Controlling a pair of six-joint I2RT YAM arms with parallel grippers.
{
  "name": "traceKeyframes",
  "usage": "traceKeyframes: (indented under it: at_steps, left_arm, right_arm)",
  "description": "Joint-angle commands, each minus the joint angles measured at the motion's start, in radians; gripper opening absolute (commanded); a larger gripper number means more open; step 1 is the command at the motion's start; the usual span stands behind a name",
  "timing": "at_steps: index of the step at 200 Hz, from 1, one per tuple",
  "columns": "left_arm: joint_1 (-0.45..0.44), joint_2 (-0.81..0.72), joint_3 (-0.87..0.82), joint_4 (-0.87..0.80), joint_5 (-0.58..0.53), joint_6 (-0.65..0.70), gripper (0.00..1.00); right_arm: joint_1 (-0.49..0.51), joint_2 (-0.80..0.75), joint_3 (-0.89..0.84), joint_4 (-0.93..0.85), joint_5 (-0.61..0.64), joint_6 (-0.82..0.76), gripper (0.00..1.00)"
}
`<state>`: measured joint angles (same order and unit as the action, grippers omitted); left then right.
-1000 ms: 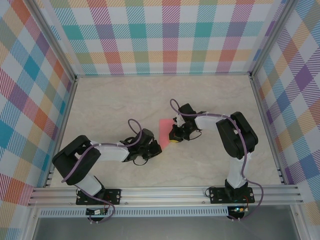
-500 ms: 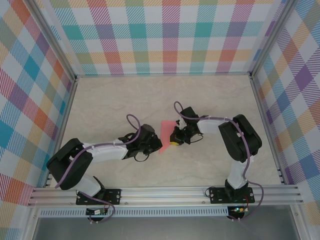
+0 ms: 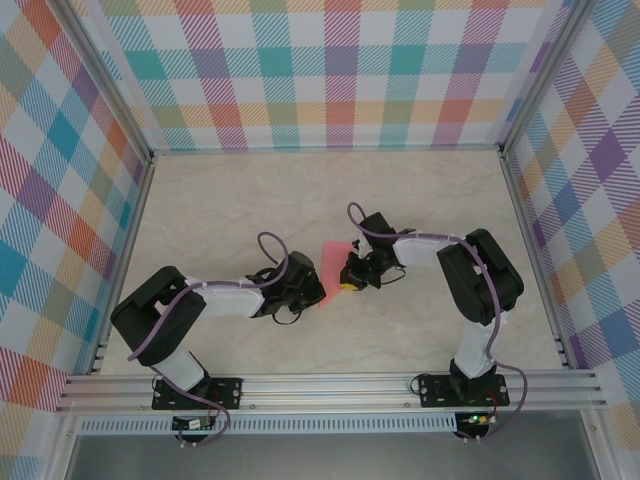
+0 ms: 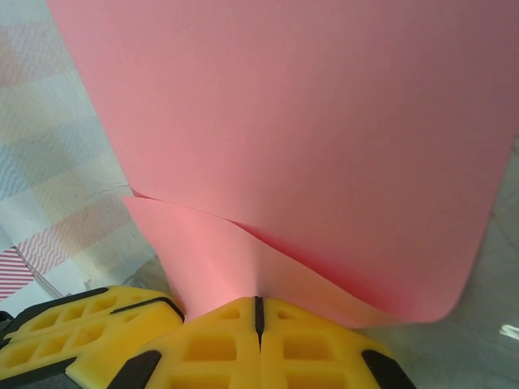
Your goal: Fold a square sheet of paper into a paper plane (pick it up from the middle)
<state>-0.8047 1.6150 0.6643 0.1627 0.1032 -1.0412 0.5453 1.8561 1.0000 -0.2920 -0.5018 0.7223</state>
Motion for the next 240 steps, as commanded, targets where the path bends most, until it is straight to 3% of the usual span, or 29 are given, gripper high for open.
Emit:
traceKeyframes:
  at_steps: [1,114,240]
  left_arm:
    - [-0.026,0.021,-0.022,0.018,0.005,-0.028,0.04]
    - [-0.031,0.017,-0.005,-0.063,-0.022,-0.005,0.02]
    - [-0.049,-0.033,-0.019,0.031,0.061,-0.010,0.03]
  right_arm:
    - [0.007,-0.025,0.030,-0.028,0.006,-0.030,0.01]
    - [0.087,-0.016,0.006,0.028,-0.045,-0.100,0.01]
    - [0.088,0.059,0.007,0.010,0.010,-0.114,0.00]
